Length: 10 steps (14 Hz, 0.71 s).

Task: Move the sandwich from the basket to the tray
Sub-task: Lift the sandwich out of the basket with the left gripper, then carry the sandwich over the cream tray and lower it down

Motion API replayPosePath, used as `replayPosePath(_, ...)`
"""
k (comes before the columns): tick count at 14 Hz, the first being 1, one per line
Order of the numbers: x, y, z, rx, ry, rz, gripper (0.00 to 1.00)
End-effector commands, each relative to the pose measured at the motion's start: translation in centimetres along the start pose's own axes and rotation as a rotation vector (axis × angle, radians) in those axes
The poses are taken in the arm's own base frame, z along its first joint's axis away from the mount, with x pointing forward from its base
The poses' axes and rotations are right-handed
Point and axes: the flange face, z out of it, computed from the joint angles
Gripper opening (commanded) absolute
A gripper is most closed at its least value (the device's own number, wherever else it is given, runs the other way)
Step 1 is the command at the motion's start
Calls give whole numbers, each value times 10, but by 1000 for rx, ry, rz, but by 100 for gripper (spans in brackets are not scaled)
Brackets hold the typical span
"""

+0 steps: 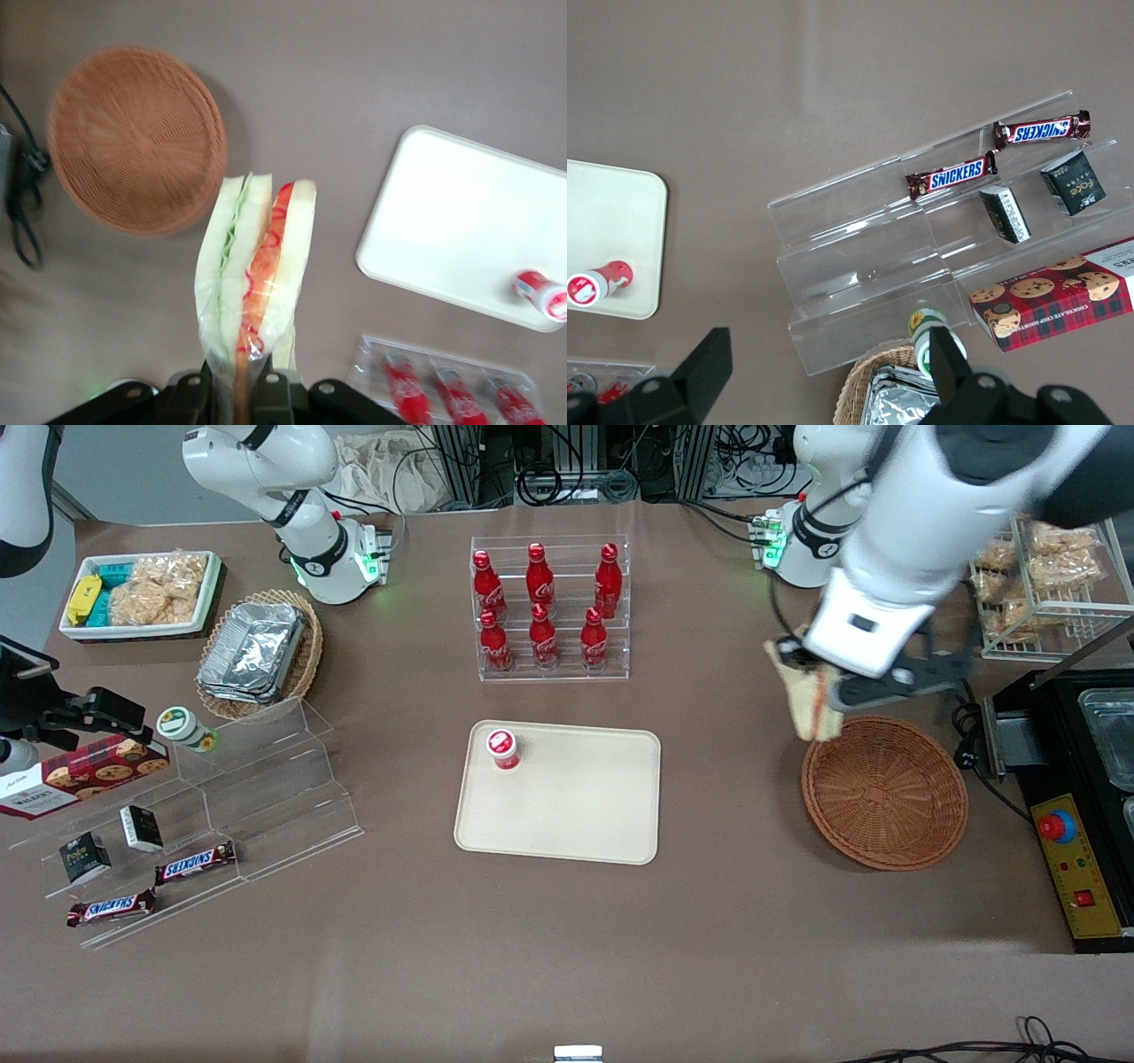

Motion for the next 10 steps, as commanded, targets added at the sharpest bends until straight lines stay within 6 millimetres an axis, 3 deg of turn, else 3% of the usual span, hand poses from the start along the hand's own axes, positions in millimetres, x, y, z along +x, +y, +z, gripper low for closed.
replayPosePath(1, -7, 53, 40, 13, -33, -39, 0)
replayPosePath(4, -14, 121, 102, 5, -28, -88, 0)
replayPosePath(8, -1, 175, 207, 2, -36, -130, 0)
replayPosePath(10, 9, 191, 256, -12, -22, -146, 0)
